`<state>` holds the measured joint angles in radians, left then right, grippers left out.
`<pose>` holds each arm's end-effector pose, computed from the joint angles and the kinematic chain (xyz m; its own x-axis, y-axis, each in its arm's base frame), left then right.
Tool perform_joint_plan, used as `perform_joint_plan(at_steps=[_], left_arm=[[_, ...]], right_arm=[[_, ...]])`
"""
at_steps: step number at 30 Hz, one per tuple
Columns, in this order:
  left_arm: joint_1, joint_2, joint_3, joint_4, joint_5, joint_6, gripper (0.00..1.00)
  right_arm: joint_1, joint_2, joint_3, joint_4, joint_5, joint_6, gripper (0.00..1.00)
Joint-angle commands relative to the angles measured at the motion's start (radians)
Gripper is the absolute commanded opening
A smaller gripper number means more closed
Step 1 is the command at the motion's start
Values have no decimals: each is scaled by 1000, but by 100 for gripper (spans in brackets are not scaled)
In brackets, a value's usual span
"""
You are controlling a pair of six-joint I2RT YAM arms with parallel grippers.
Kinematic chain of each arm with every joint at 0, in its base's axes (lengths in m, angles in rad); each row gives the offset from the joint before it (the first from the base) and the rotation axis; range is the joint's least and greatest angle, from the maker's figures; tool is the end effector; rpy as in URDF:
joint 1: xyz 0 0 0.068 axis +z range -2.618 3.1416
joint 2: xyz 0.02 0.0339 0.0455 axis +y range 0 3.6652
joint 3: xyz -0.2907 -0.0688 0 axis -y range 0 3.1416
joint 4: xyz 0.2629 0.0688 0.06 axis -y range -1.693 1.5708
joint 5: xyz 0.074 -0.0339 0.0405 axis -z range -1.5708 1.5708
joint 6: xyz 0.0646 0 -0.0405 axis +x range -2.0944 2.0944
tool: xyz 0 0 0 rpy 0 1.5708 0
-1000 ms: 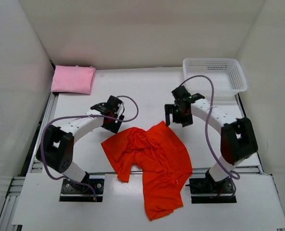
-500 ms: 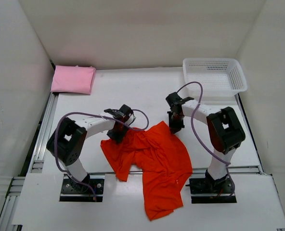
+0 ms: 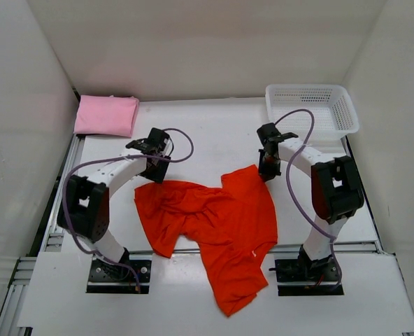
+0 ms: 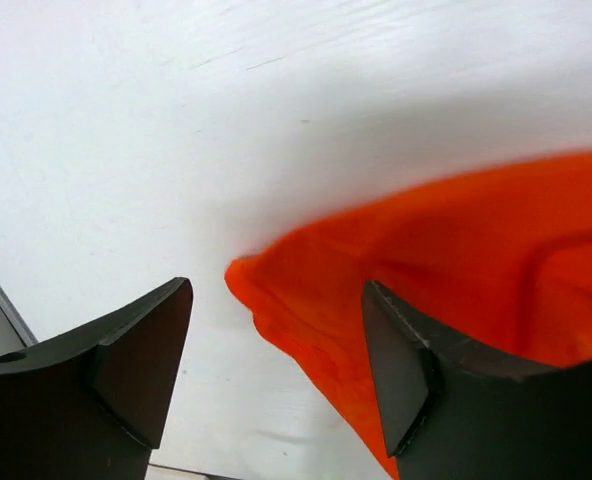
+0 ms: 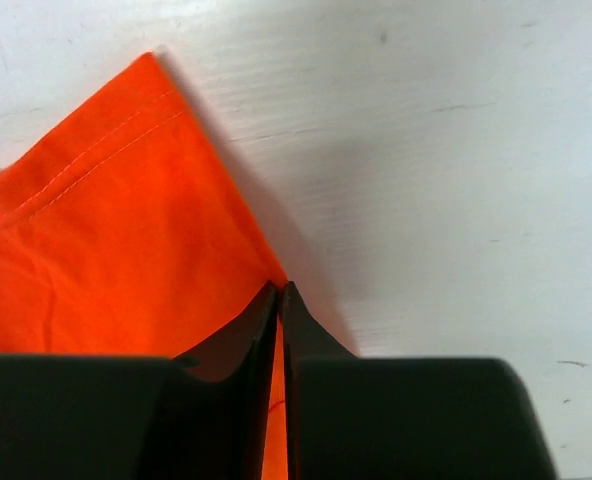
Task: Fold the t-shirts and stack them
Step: Flatten out the tshirt
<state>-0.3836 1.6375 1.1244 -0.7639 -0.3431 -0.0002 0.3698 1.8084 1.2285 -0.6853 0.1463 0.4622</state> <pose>0.3206 -0.1059 0.1977 -0.8876 0.3580 -0.2896 0.2619 0.9098 0.3219 0.3602 0.1295 0.1707 -0.9371 0.1099 -0.3313 0.1131 0.9935 0.0097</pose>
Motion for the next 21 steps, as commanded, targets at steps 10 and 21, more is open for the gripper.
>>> perform_joint_plan(at_steps=[10, 21], left_arm=[[-160, -50, -176, -45, -169, 0, 69], [-146, -79, -114, -231, 33, 0, 69]], right_arm=[[18, 34, 181, -33, -68, -11, 51], [-11, 114, 253, -33, -129, 20, 53]])
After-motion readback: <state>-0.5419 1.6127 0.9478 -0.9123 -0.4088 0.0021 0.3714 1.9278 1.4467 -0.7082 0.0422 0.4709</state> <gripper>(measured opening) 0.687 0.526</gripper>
